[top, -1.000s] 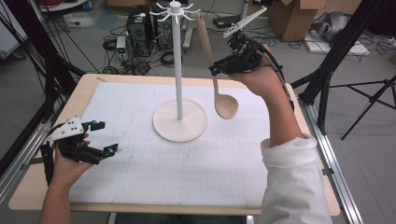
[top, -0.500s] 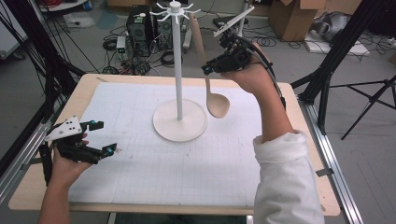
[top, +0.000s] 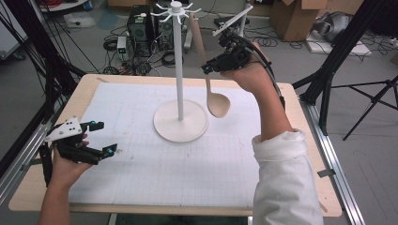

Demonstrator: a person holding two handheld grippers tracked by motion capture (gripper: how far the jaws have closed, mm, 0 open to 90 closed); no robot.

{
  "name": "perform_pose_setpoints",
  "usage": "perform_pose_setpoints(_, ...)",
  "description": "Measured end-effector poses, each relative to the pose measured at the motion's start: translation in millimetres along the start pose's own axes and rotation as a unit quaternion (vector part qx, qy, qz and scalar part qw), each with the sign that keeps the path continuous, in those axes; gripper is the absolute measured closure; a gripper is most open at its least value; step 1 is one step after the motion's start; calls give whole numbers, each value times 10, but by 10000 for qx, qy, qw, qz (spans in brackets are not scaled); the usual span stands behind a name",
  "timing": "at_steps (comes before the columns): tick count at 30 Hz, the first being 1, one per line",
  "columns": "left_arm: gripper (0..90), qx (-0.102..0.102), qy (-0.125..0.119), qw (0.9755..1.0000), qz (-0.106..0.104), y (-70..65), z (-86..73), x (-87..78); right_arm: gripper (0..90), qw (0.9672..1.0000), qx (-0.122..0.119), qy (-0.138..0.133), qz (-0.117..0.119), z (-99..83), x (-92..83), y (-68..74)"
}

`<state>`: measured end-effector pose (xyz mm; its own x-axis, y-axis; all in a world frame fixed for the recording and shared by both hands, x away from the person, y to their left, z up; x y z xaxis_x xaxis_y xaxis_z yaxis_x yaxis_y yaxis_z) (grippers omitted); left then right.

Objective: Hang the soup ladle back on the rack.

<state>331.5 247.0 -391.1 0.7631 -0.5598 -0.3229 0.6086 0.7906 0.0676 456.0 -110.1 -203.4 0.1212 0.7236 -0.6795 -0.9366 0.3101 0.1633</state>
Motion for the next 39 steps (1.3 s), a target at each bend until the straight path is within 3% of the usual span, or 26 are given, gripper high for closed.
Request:
perform_pose_setpoints(4,21,17,6,10000,-3,0,-3,5,751,10000,52,19,36,-36,2,-17)
perform_pose_setpoints(6,21,28,8,10000,-2,0,-3,6,686,9999,72,-137,75,-35,-21,-20)
perform_pose_setpoints(8,21,31,17,10000,-5,-1,-4,4,679,9996,76,-272,101,-22,-63,-11)
perform_pose_setpoints(18,21,22,33,10000,-25,-23,-2,16,537,9995,144,-252,-159,-112,-125,-19)
perform_pose_setpoints(22,21,44,43,10000,-25,-26,-2,20,427,9986,211,-296,-390,-236,-167,-18)
perform_pose_setpoints(26,21,39,59,10000,-39,-38,-7,34,395,9981,238,-355,-447,-315,-215,-12)
perform_pose_setpoints(27,21,52,75,9999,-42,-48,-7,40,368,9968,346,-389,-613,-363,-257,-24)
perform_pose_setpoints(34,21,70,97,9999,-4,-34,-18,41,273,9950,516,-422,-748,-537,-299,-4)
perform_pose_setpoints(35,21,62,99,9999,1,-31,-20,41,233,9939,578,-423,-838,-620,-278,-13)
perform_pose_setpoints(39,21,36,103,9999,6,-36,-24,48,226,9938,644,-374,-828,-808,-211,-25)
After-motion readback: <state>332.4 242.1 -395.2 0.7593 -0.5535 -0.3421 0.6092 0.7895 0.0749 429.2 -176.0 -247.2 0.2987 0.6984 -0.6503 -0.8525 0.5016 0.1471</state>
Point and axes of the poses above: each handheld gripper's, and its own axes: x roughly forward along the jaws, z roughly out of its top, y roughly to its left, the point moved 6 cm from there along x, roughly forward along the jaws, and after that the axes turned 14 degrees about z, right-handed, at the moved point
